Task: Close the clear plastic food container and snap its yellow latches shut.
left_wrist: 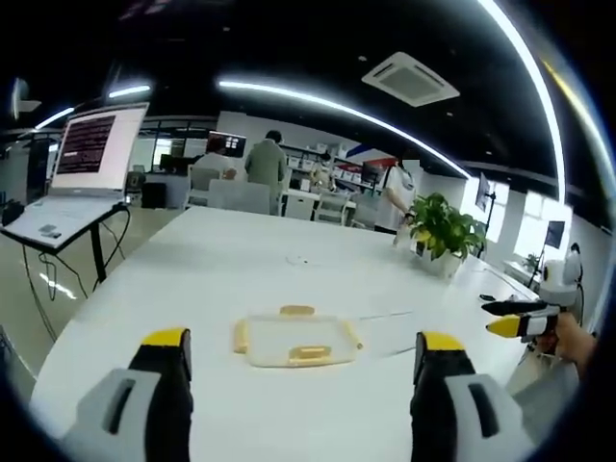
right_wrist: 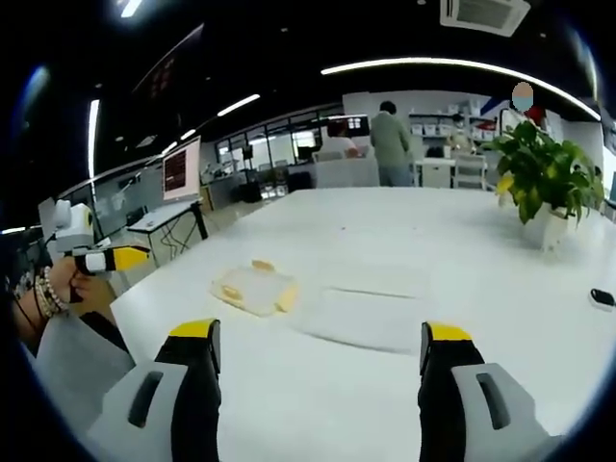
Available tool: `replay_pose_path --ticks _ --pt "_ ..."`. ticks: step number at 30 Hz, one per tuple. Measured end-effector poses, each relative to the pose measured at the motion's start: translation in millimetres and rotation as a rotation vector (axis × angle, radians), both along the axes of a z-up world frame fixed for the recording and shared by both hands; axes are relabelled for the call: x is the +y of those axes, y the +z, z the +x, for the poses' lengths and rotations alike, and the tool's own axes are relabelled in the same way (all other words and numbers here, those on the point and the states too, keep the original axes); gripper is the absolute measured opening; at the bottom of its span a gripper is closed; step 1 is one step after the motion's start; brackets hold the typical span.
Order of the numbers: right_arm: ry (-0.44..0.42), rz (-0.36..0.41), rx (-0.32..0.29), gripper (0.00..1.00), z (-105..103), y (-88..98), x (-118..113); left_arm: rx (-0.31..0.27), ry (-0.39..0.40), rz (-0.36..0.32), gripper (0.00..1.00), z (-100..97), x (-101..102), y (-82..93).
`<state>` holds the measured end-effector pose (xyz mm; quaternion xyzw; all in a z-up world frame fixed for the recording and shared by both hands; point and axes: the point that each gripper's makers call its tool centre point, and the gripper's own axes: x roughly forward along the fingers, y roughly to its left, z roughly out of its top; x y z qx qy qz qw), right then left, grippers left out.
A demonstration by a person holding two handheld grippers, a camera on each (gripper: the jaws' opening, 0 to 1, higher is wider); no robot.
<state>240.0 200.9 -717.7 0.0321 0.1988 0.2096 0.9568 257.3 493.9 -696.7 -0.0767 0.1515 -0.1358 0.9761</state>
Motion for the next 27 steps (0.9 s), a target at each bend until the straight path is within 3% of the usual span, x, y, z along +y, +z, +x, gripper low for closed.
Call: replay_pose_path --ticks 27 --pt "-0.006 0.014 -0.001 0.85 -0.7 1.2 -1.8 0.004 0.001 -0.024 0.92 -2.7 0.4 0.9"
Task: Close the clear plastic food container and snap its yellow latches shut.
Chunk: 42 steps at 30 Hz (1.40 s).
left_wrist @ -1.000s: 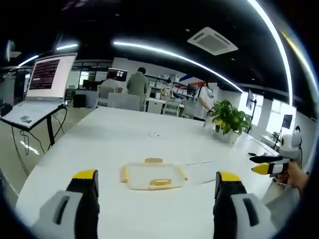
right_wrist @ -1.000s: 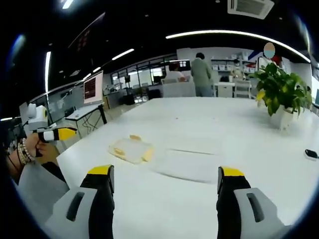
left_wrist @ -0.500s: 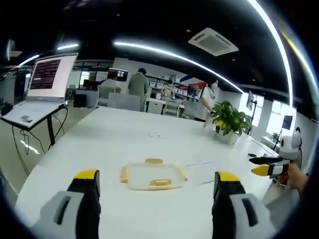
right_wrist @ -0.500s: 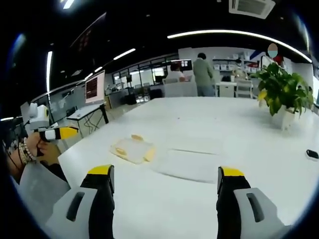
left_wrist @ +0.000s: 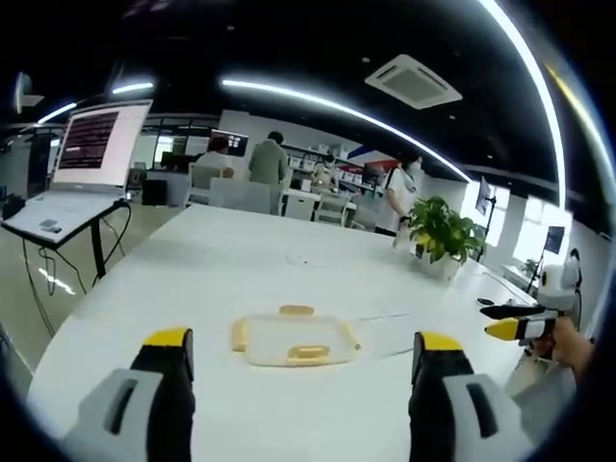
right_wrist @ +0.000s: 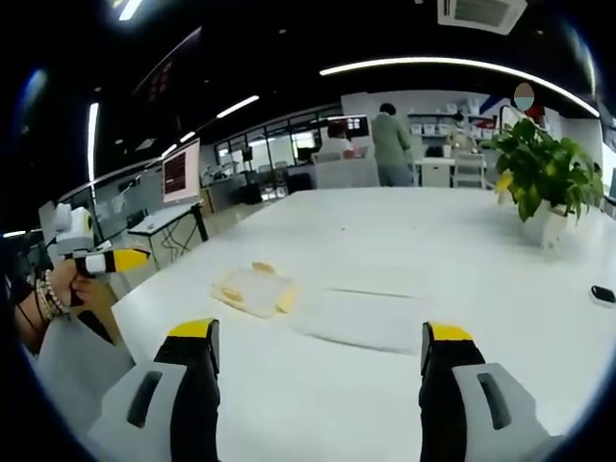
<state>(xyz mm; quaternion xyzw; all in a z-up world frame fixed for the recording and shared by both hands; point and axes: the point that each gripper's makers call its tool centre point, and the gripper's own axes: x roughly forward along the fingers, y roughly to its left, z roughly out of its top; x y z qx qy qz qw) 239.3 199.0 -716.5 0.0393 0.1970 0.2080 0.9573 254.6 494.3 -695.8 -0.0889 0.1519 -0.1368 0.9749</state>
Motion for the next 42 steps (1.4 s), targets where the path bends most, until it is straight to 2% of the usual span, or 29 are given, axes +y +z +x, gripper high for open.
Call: replay_pose_path --ticks 11,17,21,23,25,26,28,30,32,34,37,38,40,42 --pt "-0.002 0.007 0.006 0.83 0.2 -0.9 -0.9 0.015 -0.024 0.016 0.92 -0.8 -5.4 -3.1" --pt "0.032 0.027 -0.015 0.80 0.3 5.7 7.2 0.016 -0.048 0.044 0.90 3.9 -1.0 -1.5" --pt "0.096 0.048 -0.031 0.80 0.2 11.9 20.7 -0.010 -0.108 0.135 0.92 10.2 10.0 4.1" --pt "0.131 -0.014 -0.072 0.78 5.6 18.4 21.6 -0.008 -0.124 0.174 0.94 14.1 16.2 6.2" --pt "0.168 -0.037 -0.122 0.78 13.8 28.4 24.9 -0.011 -0.148 0.223 0.93 18.0 20.9 7.9" --pt "0.184 -0.046 -0.123 0.76 16.5 30.1 26.2 -0.016 -0.160 0.241 0.93 20.5 22.6 9.4" --pt "0.187 -0.056 -0.119 0.75 24.0 32.9 26.7 -0.061 -0.181 0.263 0.92 28.3 24.9 18.1" --pt "0.218 -0.095 -0.140 0.75 33.9 36.3 29.6 -0.042 -0.176 0.334 0.84 34.3 35.9 17.3" --pt "0.264 -0.123 -0.136 0.76 40.2 35.4 36.3 -0.042 -0.180 0.410 0.84 43.1 44.3 17.7" --pt "0.293 -0.152 -0.153 0.74 47.5 37.1 41.8 -0.047 -0.185 0.439 0.83 51.8 50.0 18.3" --pt "0.338 -0.173 -0.153 0.70 54.8 37.2 50.9 0.009 -0.215 0.441 0.77 60.1 55.2 12.1" --pt "0.367 -0.174 -0.166 0.67 57.5 39.5 56.5 0.034 -0.247 0.454 0.74 62.8 55.1 8.9" --pt "0.422 -0.160 -0.176 0.63 60.9 42.8 67.8 0.049 -0.288 0.471 0.72 67.7 53.6 6.7" --pt "0.456 -0.193 -0.162 0.62 68.5 39.8 74.0 0.032 -0.332 0.546 0.73 77.4 53.7 7.0"
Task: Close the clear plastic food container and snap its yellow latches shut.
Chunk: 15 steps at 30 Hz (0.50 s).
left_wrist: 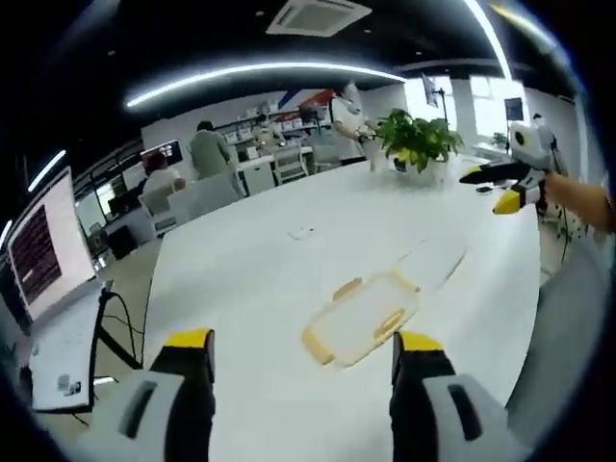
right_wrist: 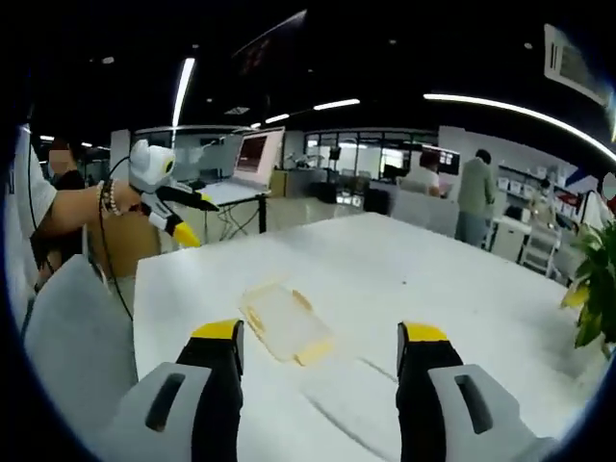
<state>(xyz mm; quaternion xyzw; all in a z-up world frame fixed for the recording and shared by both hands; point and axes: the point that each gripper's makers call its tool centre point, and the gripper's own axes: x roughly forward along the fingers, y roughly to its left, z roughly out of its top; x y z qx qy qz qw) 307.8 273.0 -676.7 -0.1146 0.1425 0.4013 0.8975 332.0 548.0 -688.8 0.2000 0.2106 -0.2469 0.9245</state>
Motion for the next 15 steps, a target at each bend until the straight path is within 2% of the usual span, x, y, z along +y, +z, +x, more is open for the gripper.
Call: replay_pose_path --ticks 2,3,5,6,7,8,9,10,11,12,13,14,15 --pt "0.031 -0.051 0.014 0.61 5.4 -6.3 4.9 -0.026 -0.058 0.106 0.76 10.4 0.2 -0.9" --pt "0.057 -0.085 0.018 0.61 9.1 -10.3 9.3 -0.038 -0.070 0.130 0.74 14.3 -0.8 -1.3" --pt "0.102 -0.117 0.002 0.62 13.4 -12.6 17.4 0.035 -0.150 0.197 0.63 15.2 -5.0 -15.4" --pt "0.127 -0.126 -0.006 0.62 14.7 -13.0 22.0 0.036 -0.131 0.186 0.58 20.4 -4.7 -16.9" --pt "0.175 -0.135 -0.013 0.60 15.1 -14.5 29.8 0.062 -0.169 0.194 0.56 23.1 -7.8 -23.7" --pt "0.209 -0.122 0.009 0.58 13.1 -16.7 36.6 0.086 -0.196 0.199 0.58 23.7 -10.0 -29.6" --pt "0.302 -0.136 0.096 0.54 1.4 -27.0 45.4 0.104 -0.223 0.228 0.64 27.0 -10.1 -37.9" --pt "0.312 -0.155 0.134 0.50 0.9 -32.7 46.6 0.101 -0.249 0.253 0.74 30.1 -10.5 -42.6" --pt "0.274 -0.213 0.170 0.48 8.7 -43.4 43.4 0.122 -0.241 0.304 0.80 34.9 -4.6 -51.3" --pt "0.275 -0.257 0.180 0.47 12.4 -50.4 42.3 0.146 -0.246 0.343 0.82 36.4 -1.1 -57.0" --pt "0.285 -0.301 0.184 0.46 15.1 -57.1 42.2 0.170 -0.282 0.368 0.79 38.9 -1.9 -64.7" --pt "0.312 -0.354 0.164 0.45 19.8 -63.8 44.1 0.174 -0.297 0.371 0.76 41.8 -3.3 -67.8" --pt "0.336 -0.363 0.152 0.46 21.1 -65.7 48.0 0.185 -0.331 0.370 0.73 41.5 -6.8 -71.1"
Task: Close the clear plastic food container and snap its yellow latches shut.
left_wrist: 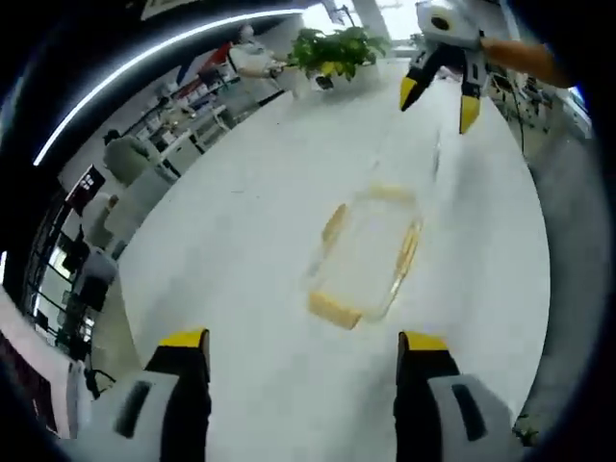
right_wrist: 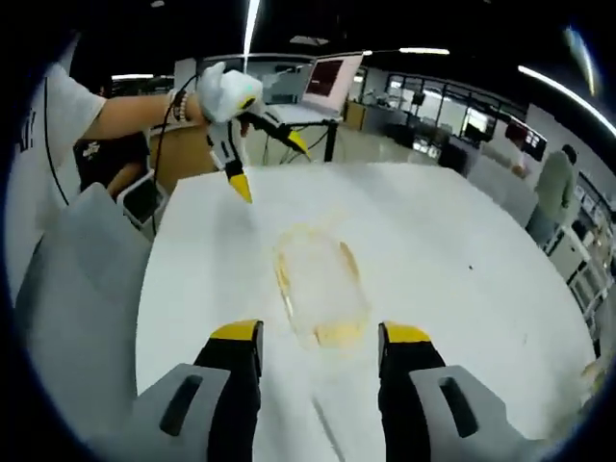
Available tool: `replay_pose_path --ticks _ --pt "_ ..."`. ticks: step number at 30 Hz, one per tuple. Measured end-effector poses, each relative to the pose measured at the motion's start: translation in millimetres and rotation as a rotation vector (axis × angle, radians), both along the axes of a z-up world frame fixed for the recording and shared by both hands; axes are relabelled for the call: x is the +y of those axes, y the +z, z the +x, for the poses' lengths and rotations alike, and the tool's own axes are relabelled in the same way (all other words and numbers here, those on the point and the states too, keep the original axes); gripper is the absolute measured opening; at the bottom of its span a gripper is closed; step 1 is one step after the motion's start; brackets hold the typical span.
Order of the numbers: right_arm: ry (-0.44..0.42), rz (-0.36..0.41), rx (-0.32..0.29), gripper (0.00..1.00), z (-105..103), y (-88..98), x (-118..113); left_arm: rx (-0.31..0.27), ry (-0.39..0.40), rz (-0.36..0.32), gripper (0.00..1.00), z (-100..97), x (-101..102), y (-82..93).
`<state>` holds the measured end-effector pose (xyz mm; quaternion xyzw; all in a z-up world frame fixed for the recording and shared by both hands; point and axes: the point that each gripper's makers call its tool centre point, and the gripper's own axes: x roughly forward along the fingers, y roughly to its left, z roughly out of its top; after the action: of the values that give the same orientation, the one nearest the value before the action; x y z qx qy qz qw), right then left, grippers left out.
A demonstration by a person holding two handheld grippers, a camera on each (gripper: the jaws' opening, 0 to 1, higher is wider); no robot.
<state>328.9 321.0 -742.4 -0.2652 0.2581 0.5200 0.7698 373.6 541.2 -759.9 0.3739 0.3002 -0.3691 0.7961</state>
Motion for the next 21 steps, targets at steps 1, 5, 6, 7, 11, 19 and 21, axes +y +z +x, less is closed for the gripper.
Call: replay_pose_path --ticks 1,5,6,7,11,19,21 --pt "0.022 0.002 0.003 0.47 1.8 -2.8 5.8 0.026 -0.040 -0.028 0.71 0.2 -7.8 -4.0" --pt "0.053 0.008 0.038 0.48 12.3 -8.6 20.1 0.082 -0.120 -0.019 0.68 6.9 -17.4 -16.5" --pt "0.058 -0.008 0.038 0.48 15.5 -11.6 20.8 0.086 -0.131 -0.006 0.68 8.0 -17.4 -18.1" --pt "0.063 -0.032 0.035 0.49 18.6 -15.3 20.1 0.088 -0.156 0.019 0.67 11.3 -18.2 -21.7" --pt "0.093 -0.073 0.056 0.50 28.0 -27.6 24.0 0.123 -0.189 0.023 0.64 20.0 -25.0 -31.9" --pt "0.138 -0.175 0.098 0.54 46.5 -53.5 26.3 0.231 -0.299 0.096 0.64 21.2 -26.5 -62.6" --pt "0.130 -0.211 0.143 0.53 47.8 -61.9 23.2 0.242 -0.321 0.091 0.62 20.5 -30.7 -64.8"
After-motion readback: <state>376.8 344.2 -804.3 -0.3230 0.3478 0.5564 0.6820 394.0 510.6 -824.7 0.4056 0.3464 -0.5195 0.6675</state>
